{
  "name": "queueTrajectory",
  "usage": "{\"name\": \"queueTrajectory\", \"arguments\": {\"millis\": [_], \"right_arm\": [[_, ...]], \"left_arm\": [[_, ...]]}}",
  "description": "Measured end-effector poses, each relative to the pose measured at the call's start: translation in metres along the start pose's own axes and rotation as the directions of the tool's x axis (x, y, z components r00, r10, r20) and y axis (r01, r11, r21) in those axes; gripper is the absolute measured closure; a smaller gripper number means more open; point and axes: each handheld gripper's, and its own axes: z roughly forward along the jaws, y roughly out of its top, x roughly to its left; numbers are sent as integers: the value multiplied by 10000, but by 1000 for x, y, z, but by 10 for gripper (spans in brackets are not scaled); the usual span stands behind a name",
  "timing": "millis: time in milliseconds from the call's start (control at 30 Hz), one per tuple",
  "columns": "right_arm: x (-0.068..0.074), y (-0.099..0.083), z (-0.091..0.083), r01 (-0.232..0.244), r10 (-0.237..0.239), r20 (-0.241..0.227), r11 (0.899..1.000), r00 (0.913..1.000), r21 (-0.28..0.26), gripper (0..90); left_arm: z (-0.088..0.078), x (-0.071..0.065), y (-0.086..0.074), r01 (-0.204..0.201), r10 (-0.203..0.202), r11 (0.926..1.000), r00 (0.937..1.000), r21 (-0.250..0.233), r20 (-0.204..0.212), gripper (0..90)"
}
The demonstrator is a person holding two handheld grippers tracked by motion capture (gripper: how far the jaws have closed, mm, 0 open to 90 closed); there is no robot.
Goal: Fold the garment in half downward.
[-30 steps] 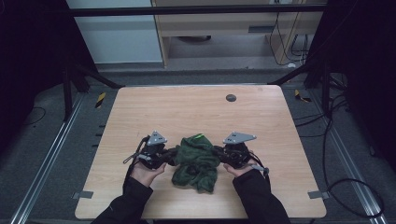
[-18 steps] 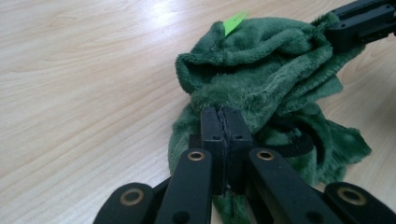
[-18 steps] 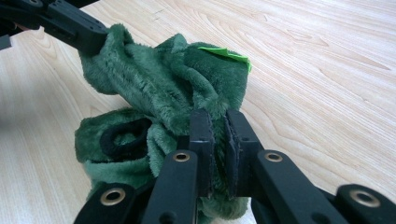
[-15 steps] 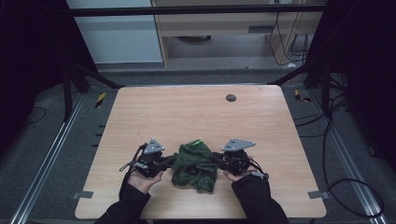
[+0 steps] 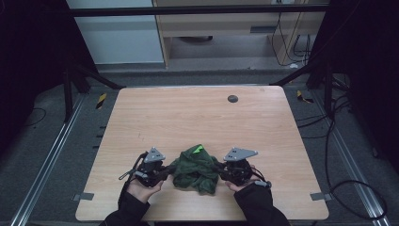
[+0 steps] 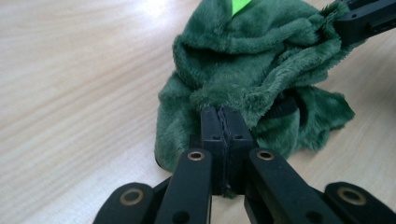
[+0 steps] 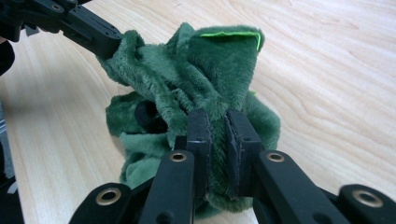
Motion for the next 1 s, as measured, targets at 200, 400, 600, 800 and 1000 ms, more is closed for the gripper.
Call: {"name": "queueTrajectory", "arguments": {"millis": [200,400,600,800,1000], "right_arm": [[4,-8,1,-108,110,-142,9998,9998,182,808],[9,-17,5,-137,150,-281,9989,9995,457,801],[11,-23,5,-218,238,-356,9982,9991,565,792],[13,-29,8,-245,275,-358,9964,9990,815,781],[13,-31,11,-174,200,-250,9947,9995,1018,783]], "left_arm": [[4,-5,-9,-142,140,9993,9999,348,56,893],[8,-8,-15,-155,147,9981,9998,589,138,894],[11,-10,-19,-176,161,9965,9997,817,187,894],[16,-14,-24,-268,248,9939,9995,1066,203,894],[20,-16,-26,-347,317,9922,9991,1201,274,894]]}}
